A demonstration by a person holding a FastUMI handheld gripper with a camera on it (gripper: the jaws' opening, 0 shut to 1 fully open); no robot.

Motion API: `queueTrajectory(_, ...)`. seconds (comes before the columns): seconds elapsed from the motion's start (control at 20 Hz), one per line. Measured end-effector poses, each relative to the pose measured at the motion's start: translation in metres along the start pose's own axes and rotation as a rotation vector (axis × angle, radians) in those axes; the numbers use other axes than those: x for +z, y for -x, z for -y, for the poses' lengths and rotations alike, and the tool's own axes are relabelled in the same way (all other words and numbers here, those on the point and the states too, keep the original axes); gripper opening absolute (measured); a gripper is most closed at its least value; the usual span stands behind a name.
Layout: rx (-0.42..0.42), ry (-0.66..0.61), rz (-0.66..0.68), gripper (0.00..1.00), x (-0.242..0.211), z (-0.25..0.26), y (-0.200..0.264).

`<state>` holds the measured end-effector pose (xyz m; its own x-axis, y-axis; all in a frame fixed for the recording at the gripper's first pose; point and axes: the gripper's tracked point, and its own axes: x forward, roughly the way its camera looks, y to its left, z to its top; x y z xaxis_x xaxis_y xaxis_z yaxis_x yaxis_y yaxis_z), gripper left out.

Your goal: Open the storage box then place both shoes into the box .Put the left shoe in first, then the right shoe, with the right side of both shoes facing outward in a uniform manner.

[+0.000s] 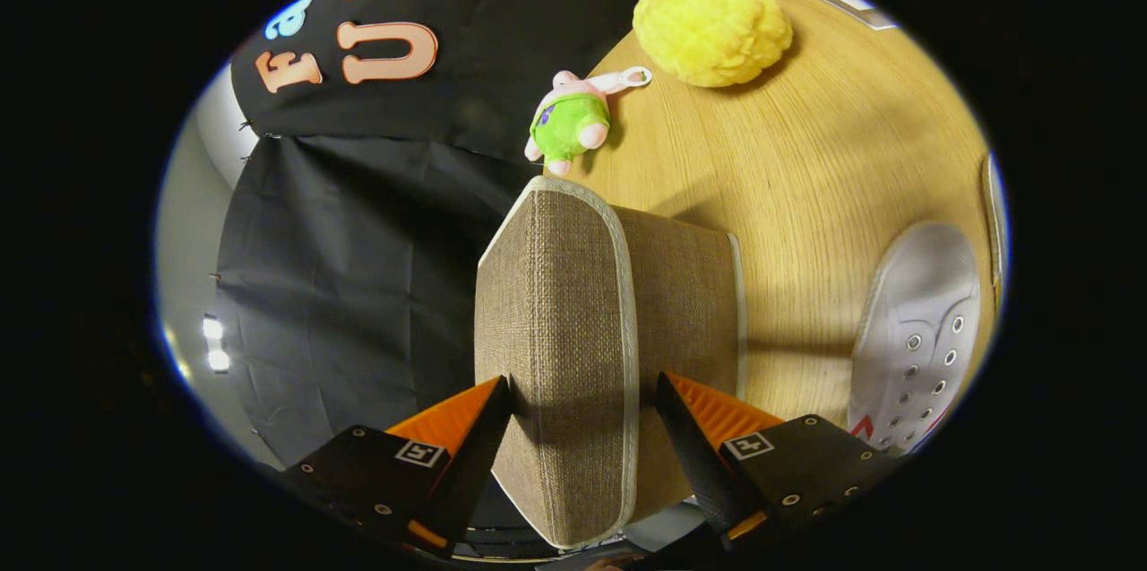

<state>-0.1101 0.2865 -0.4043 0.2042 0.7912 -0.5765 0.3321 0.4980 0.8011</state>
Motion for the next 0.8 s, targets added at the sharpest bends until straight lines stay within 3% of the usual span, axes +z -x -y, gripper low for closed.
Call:
queueTrajectory(0.1, 0.023, -0.01, 0.007, 0.9, 0.002, -0.007, 0.009)
queueTrajectory(0.15, 0.032, -0.014, 0.012, 0.82, 0.005, -0.01, 0.013)
queueTrajectory(0.4, 0.101, -0.037, 0.066, 0.68, 0.02, -0.031, 0.044)
queueTrajectory(0.5, 0.127, -0.038, 0.119, 0.53, 0.033, -0.041, 0.054)
queueTrajectory(0.55, 0.131, -0.032, 0.129, 0.4, 0.037, -0.045, 0.057)
queueTrajectory(0.65, 0.116, 0.014, 0.104, 0.3, 0.028, -0.046, 0.051)
queueTrajectory(0.8, 0.031, 0.059, 0.061, 0.28, 0.012, -0.03, 0.033)
